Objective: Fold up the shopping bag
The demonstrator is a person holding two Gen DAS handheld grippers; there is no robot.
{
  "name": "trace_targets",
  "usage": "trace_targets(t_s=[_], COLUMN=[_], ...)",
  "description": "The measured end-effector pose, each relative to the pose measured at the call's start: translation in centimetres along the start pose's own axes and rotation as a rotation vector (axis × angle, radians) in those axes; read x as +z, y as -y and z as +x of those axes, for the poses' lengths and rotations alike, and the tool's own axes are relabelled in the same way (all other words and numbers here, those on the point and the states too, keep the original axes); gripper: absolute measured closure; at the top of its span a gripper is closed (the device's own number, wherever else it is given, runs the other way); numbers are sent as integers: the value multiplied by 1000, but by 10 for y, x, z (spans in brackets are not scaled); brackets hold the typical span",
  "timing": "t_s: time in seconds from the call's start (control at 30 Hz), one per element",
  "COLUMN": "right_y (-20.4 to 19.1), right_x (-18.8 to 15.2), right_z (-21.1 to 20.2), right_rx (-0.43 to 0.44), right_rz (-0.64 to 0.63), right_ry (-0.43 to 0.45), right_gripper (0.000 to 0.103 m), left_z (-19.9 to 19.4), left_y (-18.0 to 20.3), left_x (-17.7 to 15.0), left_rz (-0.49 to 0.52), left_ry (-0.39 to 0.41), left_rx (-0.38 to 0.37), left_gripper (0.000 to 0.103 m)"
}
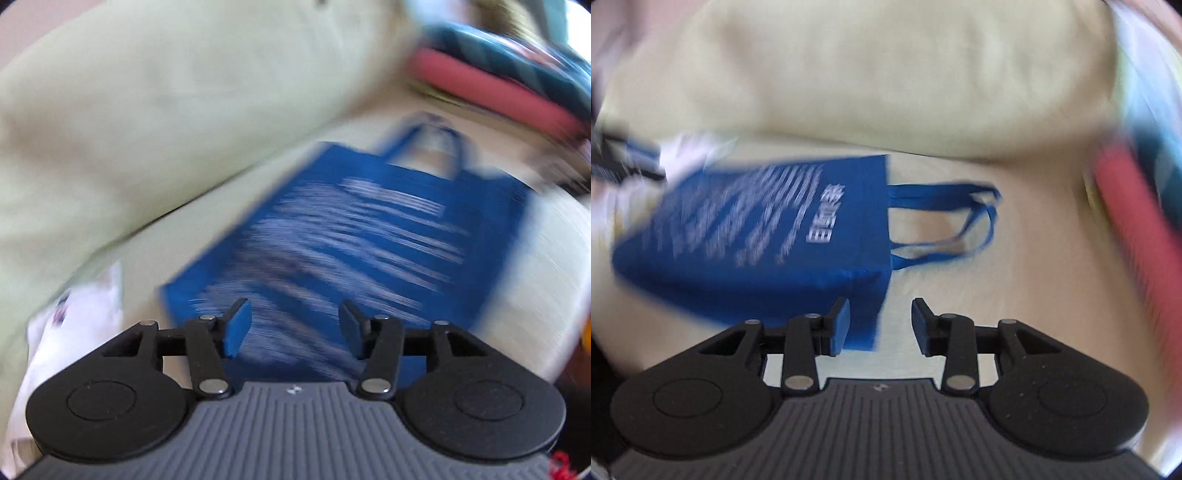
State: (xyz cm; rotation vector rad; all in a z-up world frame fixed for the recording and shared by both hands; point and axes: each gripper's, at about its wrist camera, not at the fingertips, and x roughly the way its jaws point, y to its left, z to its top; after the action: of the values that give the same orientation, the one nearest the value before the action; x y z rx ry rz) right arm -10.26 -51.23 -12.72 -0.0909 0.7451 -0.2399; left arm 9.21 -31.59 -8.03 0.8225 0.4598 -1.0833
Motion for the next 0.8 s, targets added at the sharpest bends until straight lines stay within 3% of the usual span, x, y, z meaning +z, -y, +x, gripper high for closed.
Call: trace_targets(t_s=[0.13, 0.27, 0.3, 0.33, 0.37, 0.43, 0.57, 0.7, 0.77, 0.8], right_y=[-12, -29, -30, -32, -33, -29, -13, -17, -20, -23], right_x=[14, 20, 21, 22, 23, 25, 30, 31, 33, 33], right_z=[3, 13, 17, 21, 24, 31, 39, 36, 36, 38], right_rx=[38, 52, 70, 87, 105, 140, 191, 211, 222, 210], right_rz=[-323, -589, -613, -636, -659, -650, -556, -655, -712, -739], right_ry=[13, -10, -24, -38, -52, -72, -78, -57, -74, -100], right_gripper=[51, 49, 49, 48, 48, 41, 39, 46, 84, 89], left_z=[15, 38, 42, 45, 49, 50, 36, 18, 13, 12], left_y=[61, 84, 87, 89, 91, 95, 107, 113, 114, 115], left_x=[13, 19, 17, 13, 11, 5, -14, -32, -38, -40], left_rz=[192, 321, 355, 380, 404, 436, 516, 583, 589, 589], left_ry=[-12, -42, -50, -62, -77, -68, 43, 135, 146, 147], left_rx=[37, 29, 34, 35, 34, 47, 149, 234, 260, 270], left_gripper=[44, 49, 62, 83, 91, 102, 103, 103, 103, 103])
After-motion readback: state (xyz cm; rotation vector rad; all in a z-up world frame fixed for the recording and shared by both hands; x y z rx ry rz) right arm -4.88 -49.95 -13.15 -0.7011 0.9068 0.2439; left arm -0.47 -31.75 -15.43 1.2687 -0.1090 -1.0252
